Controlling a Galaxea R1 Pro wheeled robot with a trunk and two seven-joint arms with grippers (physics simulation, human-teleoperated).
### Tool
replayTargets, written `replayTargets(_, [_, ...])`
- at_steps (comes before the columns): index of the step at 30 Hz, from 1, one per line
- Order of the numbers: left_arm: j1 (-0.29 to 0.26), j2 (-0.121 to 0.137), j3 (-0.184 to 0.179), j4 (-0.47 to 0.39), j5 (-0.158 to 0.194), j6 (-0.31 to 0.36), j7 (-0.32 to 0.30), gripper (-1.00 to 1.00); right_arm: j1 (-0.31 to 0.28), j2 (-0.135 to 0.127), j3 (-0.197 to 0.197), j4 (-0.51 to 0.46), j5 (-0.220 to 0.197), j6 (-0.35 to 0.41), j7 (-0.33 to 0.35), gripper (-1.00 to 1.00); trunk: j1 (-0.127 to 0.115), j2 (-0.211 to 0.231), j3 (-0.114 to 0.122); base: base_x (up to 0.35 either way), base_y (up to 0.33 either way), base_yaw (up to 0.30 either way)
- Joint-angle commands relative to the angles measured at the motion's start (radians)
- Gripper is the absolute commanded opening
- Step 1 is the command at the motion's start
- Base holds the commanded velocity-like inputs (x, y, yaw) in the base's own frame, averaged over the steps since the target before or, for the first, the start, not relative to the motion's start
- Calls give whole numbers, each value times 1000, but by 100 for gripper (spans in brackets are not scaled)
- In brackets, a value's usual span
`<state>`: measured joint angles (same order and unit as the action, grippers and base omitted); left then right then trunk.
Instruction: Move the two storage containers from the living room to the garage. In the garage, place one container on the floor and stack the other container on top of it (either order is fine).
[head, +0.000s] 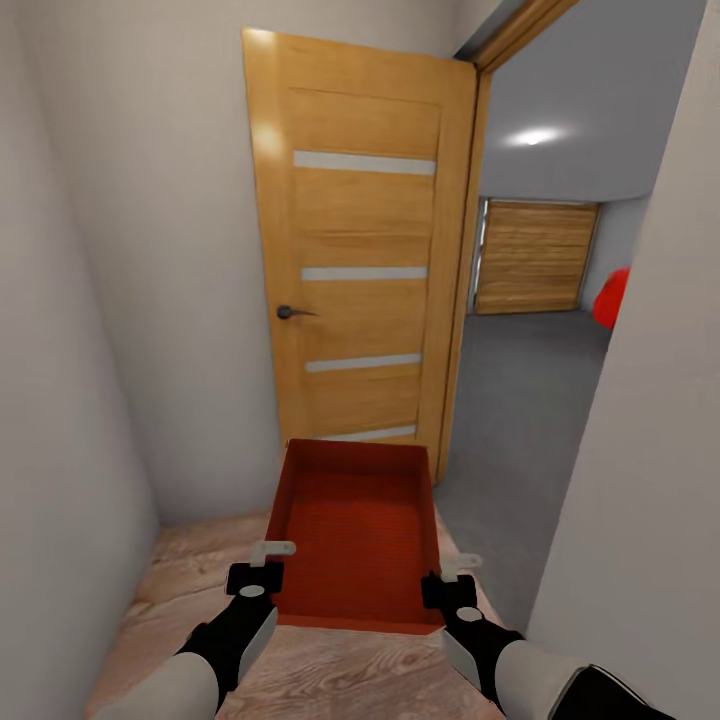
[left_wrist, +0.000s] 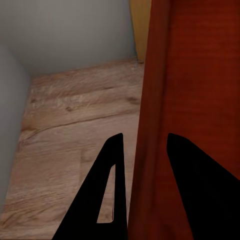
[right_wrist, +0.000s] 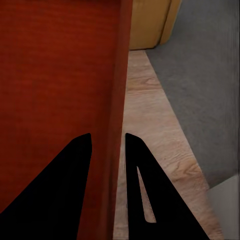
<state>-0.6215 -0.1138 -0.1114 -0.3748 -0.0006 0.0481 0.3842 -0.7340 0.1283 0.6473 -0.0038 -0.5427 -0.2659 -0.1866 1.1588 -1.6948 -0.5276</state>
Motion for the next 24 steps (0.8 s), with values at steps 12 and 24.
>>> replayTargets(12, [-1, -9, 15, -3, 83, 6, 9, -100, -1, 1, 0, 2, -21, -7, -40, -100, 0, 0, -1, 321, 150, -281])
replayTargets(24, [-1, -9, 15, -3, 83, 6, 9, -100, -1, 1, 1, 2, -21, -7, -40, -100, 0, 0, -1, 321, 161, -282])
